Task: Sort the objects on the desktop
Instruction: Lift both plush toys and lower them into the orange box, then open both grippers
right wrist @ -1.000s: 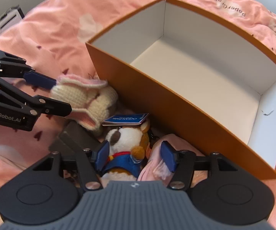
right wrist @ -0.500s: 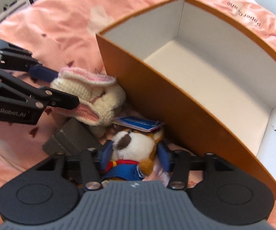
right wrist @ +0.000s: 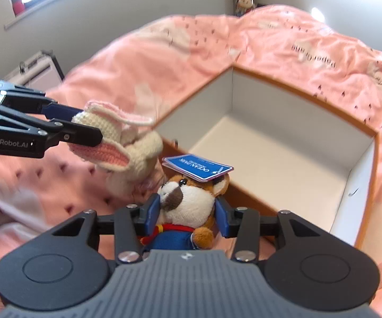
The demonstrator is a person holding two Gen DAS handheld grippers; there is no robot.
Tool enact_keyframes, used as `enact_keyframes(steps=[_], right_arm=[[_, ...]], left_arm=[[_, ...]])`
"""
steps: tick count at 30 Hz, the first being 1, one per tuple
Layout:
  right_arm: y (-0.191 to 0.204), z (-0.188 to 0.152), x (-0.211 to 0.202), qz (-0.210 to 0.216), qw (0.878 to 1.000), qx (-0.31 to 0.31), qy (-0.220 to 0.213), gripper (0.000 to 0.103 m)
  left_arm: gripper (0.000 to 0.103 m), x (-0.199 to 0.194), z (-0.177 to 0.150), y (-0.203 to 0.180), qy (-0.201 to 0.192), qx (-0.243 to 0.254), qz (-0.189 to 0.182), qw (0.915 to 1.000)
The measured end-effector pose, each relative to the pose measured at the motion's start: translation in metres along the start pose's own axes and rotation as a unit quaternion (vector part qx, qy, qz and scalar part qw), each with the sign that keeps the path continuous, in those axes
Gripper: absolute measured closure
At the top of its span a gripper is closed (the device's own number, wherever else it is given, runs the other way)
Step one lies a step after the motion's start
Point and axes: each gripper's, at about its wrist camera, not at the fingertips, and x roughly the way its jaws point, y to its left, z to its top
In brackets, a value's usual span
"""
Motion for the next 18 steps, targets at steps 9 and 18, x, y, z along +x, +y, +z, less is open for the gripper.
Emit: enact_keyframes(steps=[9,18], right_arm=[[-0.026,0.039,-0.030,-0.033,0.995,0.039,-0.080,0.057],[-0.074,0.050,0.005,-0.064,0.987,0.104,-0.103,0.056]], left_arm=[[0.061,-0.001,0.051,-0.020,-0.051,0.050,-0.002,0.9974],[0.061,0.070,0.083,-0.038,0.034,0.104,-0.034,0.9935]])
